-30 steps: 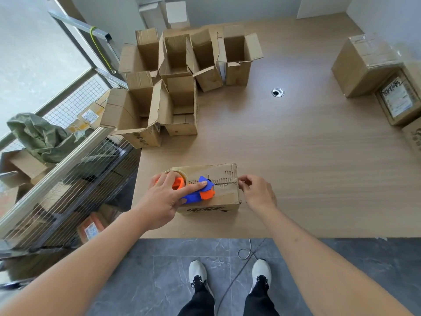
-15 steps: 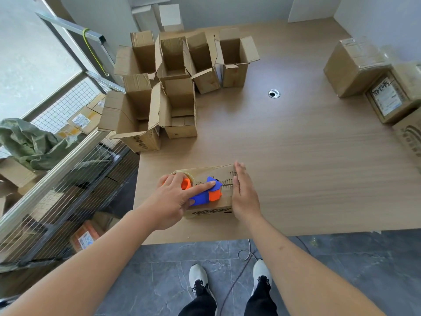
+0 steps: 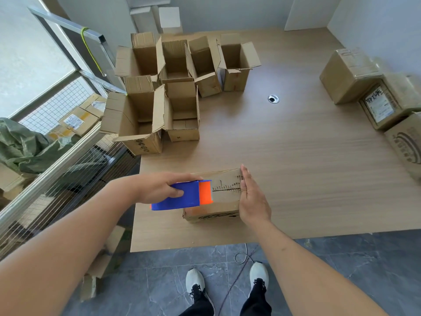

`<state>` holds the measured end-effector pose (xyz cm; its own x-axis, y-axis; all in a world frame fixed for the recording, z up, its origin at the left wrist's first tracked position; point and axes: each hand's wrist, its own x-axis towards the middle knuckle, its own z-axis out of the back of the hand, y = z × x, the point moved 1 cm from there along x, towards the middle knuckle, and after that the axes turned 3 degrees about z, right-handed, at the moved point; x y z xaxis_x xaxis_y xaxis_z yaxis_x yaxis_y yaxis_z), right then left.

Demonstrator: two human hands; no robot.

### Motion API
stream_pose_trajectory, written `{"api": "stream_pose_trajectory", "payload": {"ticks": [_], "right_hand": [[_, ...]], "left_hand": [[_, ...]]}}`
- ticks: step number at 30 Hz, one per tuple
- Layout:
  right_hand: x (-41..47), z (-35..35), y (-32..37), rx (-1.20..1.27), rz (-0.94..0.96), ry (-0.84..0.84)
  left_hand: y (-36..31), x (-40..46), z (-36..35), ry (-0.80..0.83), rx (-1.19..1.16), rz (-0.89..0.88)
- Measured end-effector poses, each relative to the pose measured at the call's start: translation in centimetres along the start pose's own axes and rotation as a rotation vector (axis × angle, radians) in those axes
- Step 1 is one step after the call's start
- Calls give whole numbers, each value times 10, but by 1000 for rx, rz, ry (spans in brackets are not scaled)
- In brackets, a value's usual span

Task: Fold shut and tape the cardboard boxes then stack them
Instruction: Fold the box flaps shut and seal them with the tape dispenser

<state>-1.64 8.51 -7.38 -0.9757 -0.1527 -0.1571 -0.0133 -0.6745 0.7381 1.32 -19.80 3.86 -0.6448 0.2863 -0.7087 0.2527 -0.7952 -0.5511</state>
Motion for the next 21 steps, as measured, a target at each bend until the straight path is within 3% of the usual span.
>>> {"api": "stream_pose_trajectory", "payload": {"ticks": [9,14,21], "right_hand": [[0,0,7,-65,-40,-1],[0,0,4,-110,-10,7],[5,-14,32,-705,43,-162]], "left_hand": [[82,-27,7,38,-235,114],[95,-17,2,13,-281,175],[90,-5,-8,-35,-336,176]]}}
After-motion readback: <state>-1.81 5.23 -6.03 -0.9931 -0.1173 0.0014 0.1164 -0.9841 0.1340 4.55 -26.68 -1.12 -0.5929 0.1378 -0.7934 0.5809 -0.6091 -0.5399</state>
